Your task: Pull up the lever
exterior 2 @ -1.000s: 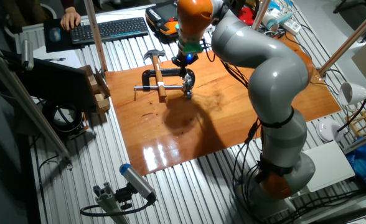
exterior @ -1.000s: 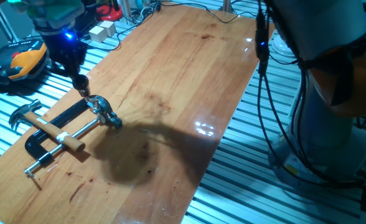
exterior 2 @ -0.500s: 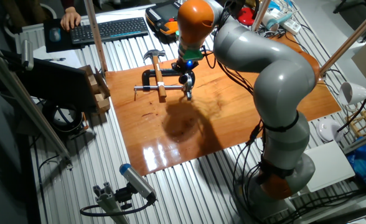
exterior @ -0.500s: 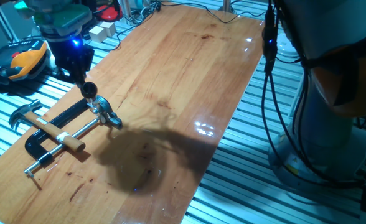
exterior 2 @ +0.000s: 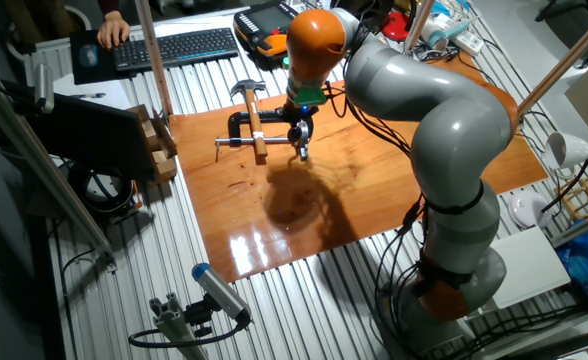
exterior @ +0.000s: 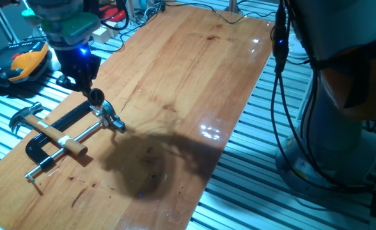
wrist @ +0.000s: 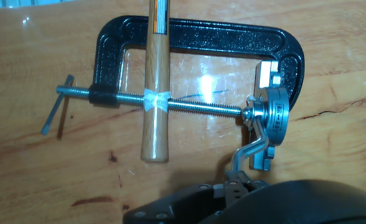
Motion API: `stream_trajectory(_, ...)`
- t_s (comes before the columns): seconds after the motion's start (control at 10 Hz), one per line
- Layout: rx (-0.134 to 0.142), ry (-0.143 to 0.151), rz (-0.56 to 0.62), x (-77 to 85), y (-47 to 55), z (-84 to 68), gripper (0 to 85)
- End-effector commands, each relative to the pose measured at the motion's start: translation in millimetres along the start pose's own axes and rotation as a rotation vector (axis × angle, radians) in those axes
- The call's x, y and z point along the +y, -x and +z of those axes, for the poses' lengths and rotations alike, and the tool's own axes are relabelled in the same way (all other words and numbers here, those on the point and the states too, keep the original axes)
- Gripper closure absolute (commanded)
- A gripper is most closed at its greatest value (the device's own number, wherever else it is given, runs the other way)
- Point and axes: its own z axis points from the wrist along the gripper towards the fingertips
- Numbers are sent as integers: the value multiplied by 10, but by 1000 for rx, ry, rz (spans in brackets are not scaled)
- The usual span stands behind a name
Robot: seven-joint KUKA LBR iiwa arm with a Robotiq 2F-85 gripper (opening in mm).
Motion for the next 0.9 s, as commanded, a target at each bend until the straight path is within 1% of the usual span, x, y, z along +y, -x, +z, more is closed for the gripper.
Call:
stream_trajectory(0.0,0,0,0,-6,-11,-3,850)
stream_trajectory(0.2,-2,5,-4,-30,-45,34,850)
stream_trajectory(0.3,-4,7,-4,-17,-60,53,850)
stream_trajectory(0.8,-5,7,4,10,-105,63,850)
